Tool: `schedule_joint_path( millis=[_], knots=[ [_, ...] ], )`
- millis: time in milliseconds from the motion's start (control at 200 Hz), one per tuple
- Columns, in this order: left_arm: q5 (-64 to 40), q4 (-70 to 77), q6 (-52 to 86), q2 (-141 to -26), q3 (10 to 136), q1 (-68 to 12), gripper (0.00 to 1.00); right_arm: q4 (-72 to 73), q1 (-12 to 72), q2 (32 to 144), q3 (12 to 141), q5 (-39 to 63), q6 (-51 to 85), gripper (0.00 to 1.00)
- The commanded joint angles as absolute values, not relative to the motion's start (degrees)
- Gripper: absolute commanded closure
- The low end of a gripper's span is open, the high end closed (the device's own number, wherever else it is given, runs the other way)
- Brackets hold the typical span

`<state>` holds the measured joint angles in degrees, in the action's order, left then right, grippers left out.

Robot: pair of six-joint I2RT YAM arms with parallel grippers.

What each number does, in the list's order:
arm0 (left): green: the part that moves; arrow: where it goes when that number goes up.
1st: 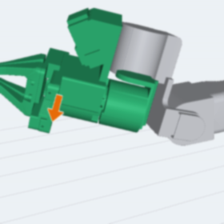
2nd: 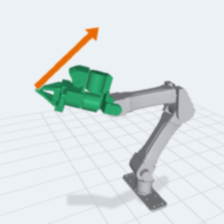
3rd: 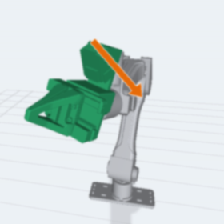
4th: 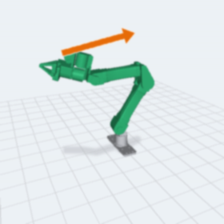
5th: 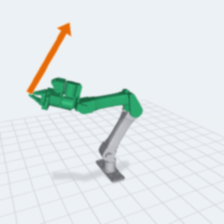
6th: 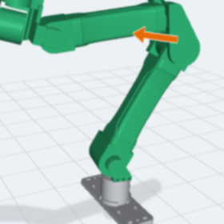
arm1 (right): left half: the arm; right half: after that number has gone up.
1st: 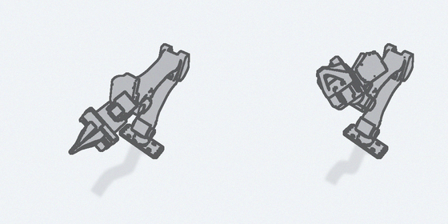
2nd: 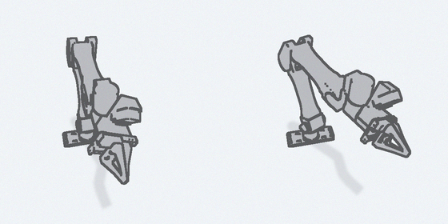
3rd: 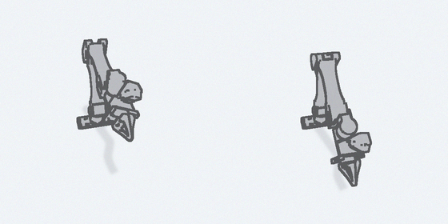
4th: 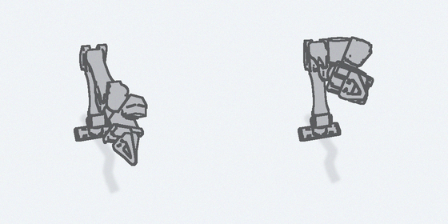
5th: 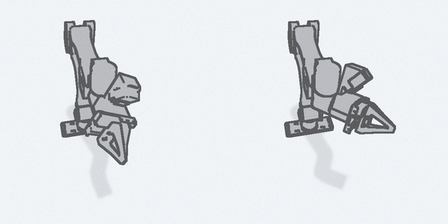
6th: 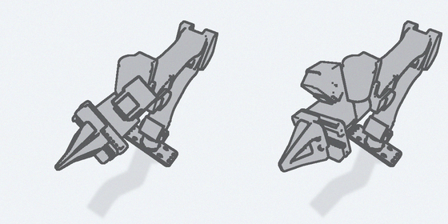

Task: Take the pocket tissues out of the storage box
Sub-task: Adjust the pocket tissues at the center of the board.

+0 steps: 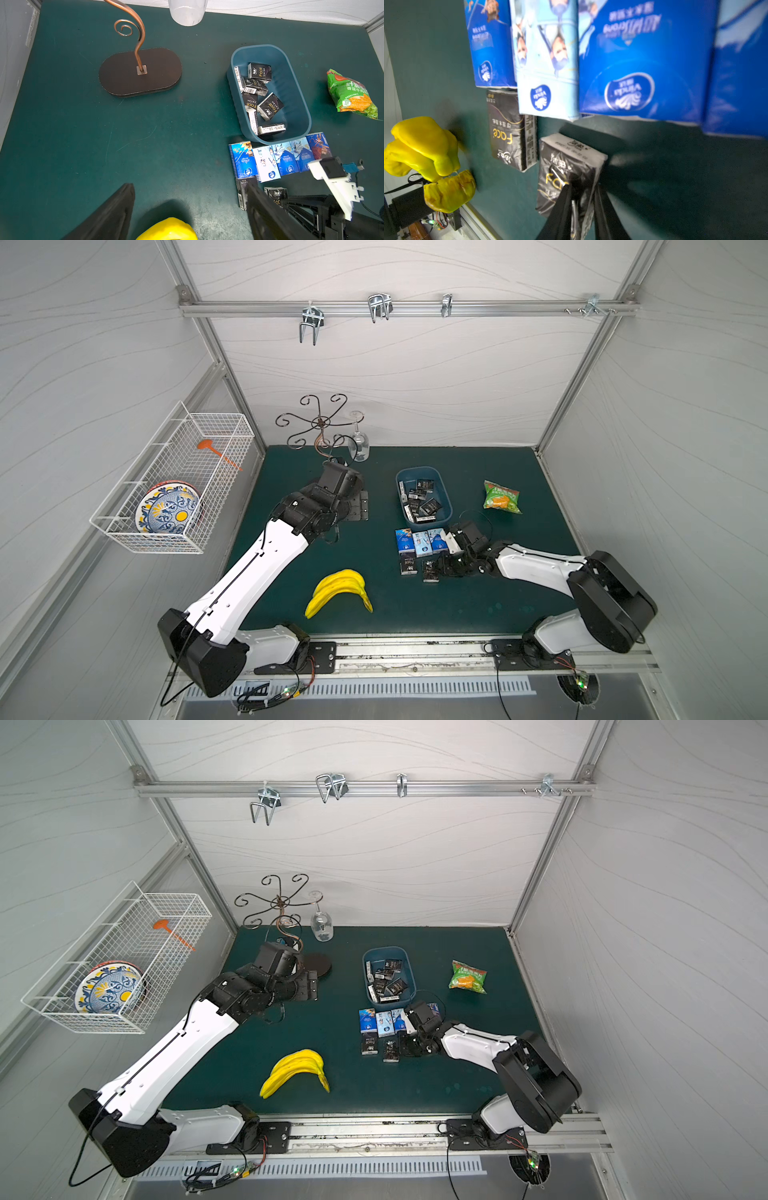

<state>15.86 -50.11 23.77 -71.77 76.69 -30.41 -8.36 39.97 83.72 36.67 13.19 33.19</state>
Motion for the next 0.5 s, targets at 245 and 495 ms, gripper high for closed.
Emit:
schedule_joint_path(
  millis=[245, 495],
  knots=[
    [16.92, -49.40, 23.31, -70.98, 77.97, -30.23, 0.13, -16.99, 39.77, 89.70, 43.76, 12.75, 23.53, 0.76],
    [17.05, -49.22, 23.30, -71.39, 77.78, -30.22, 0.13, -13.69, 39.83, 91.67, 43.26, 12.72, 26.46, 0.76]
  ],
)
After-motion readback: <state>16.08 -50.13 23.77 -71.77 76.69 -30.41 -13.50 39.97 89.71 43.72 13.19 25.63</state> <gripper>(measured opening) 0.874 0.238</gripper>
